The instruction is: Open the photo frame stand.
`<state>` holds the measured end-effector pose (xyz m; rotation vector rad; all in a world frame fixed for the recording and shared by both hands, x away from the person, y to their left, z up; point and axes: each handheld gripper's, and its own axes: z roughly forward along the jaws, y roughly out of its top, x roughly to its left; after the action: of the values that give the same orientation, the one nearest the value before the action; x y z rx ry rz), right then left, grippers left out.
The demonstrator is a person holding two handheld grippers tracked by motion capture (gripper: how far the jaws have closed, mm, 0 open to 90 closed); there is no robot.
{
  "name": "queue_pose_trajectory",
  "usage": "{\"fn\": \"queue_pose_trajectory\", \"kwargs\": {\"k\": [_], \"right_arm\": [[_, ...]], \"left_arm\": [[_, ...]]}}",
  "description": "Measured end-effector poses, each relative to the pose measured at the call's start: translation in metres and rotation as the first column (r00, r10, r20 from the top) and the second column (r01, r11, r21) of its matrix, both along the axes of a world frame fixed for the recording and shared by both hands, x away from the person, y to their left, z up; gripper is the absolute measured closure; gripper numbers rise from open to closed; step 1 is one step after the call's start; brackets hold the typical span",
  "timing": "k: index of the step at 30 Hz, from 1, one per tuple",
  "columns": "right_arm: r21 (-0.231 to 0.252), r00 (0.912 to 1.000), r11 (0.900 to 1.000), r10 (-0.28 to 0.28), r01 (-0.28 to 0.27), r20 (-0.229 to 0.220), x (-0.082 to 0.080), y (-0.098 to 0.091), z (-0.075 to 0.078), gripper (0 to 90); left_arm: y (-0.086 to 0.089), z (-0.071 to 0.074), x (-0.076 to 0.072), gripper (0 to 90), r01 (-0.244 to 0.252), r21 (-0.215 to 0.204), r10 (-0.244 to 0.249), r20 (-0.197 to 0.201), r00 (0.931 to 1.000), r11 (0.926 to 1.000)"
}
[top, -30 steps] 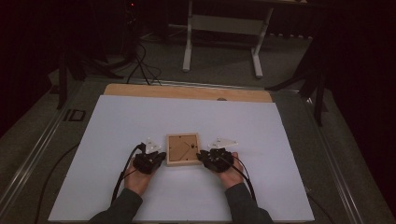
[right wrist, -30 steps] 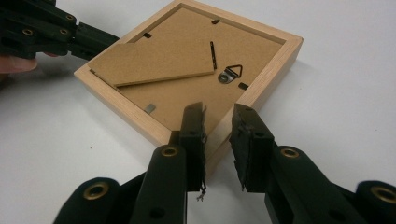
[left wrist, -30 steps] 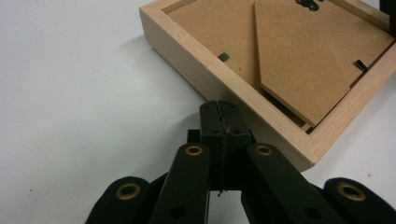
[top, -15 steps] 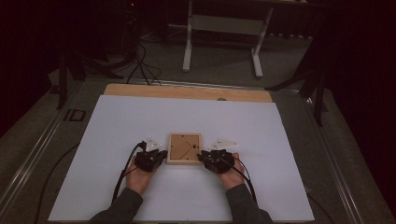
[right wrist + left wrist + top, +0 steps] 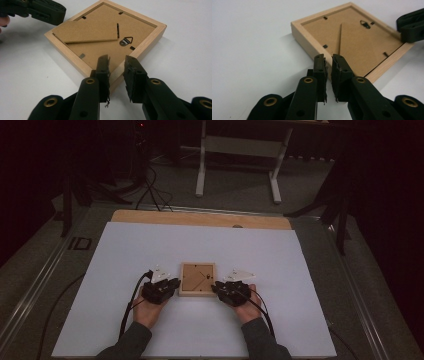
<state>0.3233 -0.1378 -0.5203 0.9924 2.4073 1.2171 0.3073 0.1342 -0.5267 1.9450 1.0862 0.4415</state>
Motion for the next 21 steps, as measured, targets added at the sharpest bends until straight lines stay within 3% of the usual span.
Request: {"fn": "queue_pose_trajectory", "kwargs": {"k": [10, 16, 21], "right_arm": [[-0.010, 0.9998, 0.9999, -0.001, 0.001, 0.020, -0.002, 0.001, 0.000, 73.5], [-0.036, 0.9980, 0.9992, 0.021, -0.019, 0.060, -0.005, 0.004, 0.001, 71.2], [-0.068, 0.9931, 0.9966, 0.054, -0.047, 0.104, -0.012, 0.009, 0.001, 76.9]], "left_arm": [[-0.008, 0.011, -0.009, 66.1, 0.042, -0.023, -0.041, 0.032, 0.9987, 0.9989], [-0.011, 0.012, -0.010, 60.3, 0.047, -0.021, -0.046, 0.031, 0.9984, 0.9987], [-0.013, 0.014, -0.010, 58.1, 0.057, -0.025, -0.056, 0.026, 0.9981, 0.9981]]}}
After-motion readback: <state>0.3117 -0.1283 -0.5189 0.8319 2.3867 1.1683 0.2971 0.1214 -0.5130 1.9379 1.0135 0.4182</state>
